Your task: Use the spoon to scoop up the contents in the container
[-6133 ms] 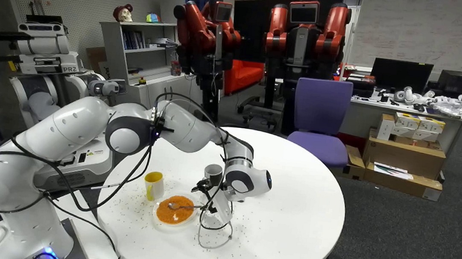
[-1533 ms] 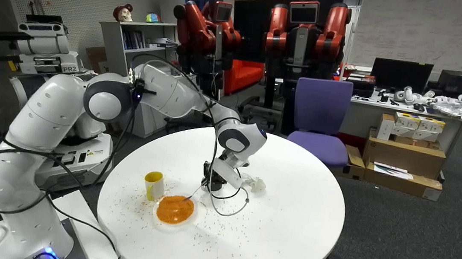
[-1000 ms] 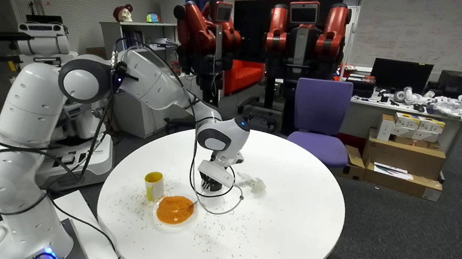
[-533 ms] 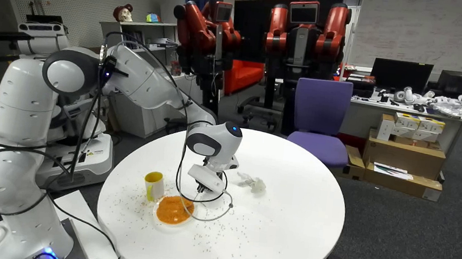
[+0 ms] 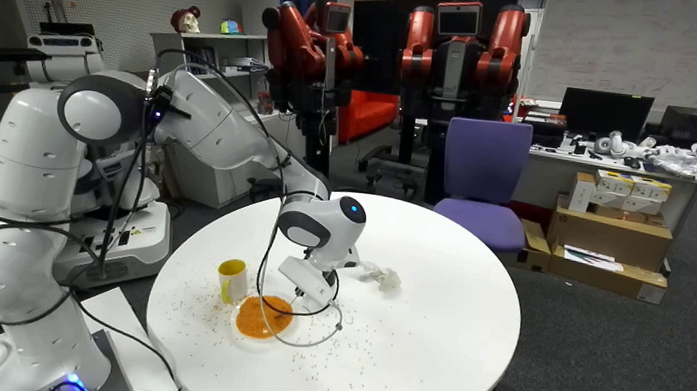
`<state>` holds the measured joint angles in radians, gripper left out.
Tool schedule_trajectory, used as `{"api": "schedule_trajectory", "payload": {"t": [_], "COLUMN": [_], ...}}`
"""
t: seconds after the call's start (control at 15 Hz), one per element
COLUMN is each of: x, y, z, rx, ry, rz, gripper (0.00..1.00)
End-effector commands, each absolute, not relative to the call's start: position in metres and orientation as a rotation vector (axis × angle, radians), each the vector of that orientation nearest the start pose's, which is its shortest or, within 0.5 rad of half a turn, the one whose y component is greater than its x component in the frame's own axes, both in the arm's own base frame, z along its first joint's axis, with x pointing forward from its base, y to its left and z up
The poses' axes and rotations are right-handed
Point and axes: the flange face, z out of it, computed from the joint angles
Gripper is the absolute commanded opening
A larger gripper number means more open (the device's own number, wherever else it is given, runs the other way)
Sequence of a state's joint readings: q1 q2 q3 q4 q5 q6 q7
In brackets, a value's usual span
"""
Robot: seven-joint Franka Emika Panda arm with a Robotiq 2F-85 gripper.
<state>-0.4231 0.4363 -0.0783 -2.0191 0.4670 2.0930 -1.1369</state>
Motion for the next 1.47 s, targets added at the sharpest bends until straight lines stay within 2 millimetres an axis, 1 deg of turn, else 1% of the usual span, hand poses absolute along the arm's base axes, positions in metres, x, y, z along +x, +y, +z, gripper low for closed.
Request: {"api": "schedule_trajectory", "payload": {"t": [0.0, 0.33, 0.47, 0.67, 1.0, 1.2, 1.4], "x": [0.492, 0.483, 0.480, 0.476, 0.473, 0.472, 0.472], "y": [-0.265, -0.285, -0.289, -0.291, -0.289, -0.288, -0.290], "z": [0.219, 0.211, 0.205, 0.195, 0.185, 0.176, 0.164], "rx": [-2.624, -2.602, -2.585, -2.552, -2.477, -2.417, -2.395], "ry": [-0.392, -0.307, -0.279, -0.244, -0.215, -0.217, -0.207], "rz": [-0.051, -0.061, -0.062, -0.057, -0.047, -0.046, -0.054], "gripper": [0.00, 0.00, 0.00, 0.00, 0.00, 0.00, 0.00]}}
